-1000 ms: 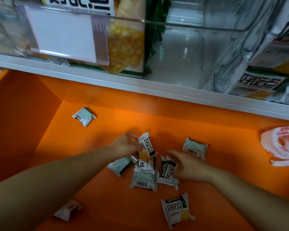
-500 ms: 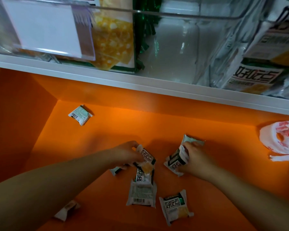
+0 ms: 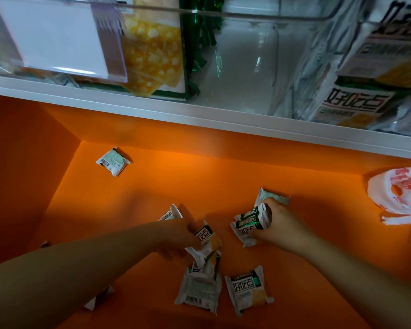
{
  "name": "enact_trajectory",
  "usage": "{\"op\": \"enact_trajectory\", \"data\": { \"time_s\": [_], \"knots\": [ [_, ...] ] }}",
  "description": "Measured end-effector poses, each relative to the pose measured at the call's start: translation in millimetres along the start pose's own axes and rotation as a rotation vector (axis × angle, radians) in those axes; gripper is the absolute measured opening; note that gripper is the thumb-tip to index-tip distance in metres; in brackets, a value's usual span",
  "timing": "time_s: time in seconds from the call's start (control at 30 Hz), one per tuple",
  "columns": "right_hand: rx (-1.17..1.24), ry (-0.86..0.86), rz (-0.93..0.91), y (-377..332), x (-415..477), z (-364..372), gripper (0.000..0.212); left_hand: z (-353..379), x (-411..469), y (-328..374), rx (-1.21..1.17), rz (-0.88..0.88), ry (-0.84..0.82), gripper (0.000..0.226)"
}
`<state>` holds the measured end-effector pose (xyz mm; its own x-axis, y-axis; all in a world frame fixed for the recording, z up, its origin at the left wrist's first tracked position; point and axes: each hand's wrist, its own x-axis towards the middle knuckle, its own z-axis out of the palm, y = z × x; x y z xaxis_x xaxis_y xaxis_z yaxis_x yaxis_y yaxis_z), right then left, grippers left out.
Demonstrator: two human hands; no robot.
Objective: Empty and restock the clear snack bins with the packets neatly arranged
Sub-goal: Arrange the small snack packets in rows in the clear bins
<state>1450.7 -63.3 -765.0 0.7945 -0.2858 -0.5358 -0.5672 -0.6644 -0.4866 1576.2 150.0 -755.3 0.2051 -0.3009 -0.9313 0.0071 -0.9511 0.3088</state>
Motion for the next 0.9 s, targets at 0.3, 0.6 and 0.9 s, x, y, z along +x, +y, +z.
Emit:
{"op": "enact_trajectory", "data": {
  "time_s": [0.3, 0.6, 0.9],
  "knots": [
    [0.090, -0.624, -0.025, -7, -15, -1, 0.068, 32, 11, 0, -0.242, -0.004, -0.122, 0.045],
    [0.316, -0.534, -0.030, 8, -8, 12, 0.061, 38, 17, 13, -0.486, 0.149, -0.015, 0.044],
    [0.169, -0.325, -0.123, 11, 0, 8, 0.085, 39, 24, 22, -0.557, 0.337, 0.045, 0.037]
  ]
}}
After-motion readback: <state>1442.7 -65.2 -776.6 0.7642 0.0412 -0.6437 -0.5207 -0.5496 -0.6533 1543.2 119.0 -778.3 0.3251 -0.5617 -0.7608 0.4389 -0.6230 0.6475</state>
